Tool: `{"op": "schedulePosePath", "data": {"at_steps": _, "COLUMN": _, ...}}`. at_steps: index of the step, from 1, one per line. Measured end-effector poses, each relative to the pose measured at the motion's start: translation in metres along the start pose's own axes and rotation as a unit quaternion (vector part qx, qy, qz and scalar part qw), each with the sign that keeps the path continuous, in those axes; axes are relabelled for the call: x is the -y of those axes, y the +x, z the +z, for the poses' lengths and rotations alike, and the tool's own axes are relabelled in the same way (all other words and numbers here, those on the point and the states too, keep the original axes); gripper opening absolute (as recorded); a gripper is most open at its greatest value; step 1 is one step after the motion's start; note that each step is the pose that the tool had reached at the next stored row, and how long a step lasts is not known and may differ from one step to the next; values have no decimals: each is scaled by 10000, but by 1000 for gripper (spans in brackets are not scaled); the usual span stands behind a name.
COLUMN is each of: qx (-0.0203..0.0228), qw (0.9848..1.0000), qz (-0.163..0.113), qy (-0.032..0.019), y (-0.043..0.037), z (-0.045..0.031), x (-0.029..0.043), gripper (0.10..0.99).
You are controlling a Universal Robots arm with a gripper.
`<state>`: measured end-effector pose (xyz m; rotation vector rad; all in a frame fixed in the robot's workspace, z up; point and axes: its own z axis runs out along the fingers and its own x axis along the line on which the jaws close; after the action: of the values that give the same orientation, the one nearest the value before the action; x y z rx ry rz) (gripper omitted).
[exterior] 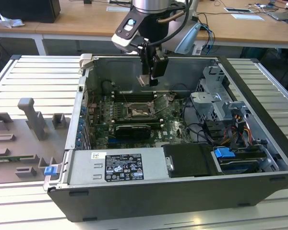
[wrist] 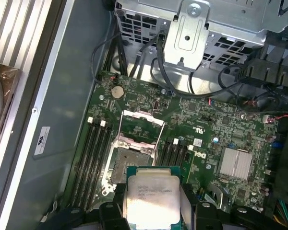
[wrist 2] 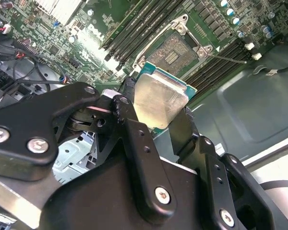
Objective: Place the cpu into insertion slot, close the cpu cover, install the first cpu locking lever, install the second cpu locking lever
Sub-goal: 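Place the cpu into insertion slot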
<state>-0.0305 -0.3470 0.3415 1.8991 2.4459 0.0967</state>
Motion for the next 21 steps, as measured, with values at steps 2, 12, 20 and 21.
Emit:
{"op": "schedulePosePath", "data": {"at_steps": 2, "qx": 4, "qw": 10000, "qz": 34, "qy": 0, "y": 0, "z": 8, "x": 0, "gripper": 529}}
{"op": "schedulePosePath", "data": {"at_steps": 12, "qx": 33, "qw": 9997, "qz": 233, "qy": 3, "y": 0, "z": 55, "x": 4, "gripper": 529}}
{"op": "schedulePosePath", "data": {"at_steps": 20, "qx": 133, "qw": 9986, "qz": 504, "qy": 20, "y": -1, "z": 104, "x": 8, "gripper": 529}}
{"op": "schedulePosePath", "data": {"at_steps": 21, "qx": 142, "qw": 9983, "qz": 568, "qy": 22, "y": -1, "z": 109, "x": 8, "gripper": 529}}
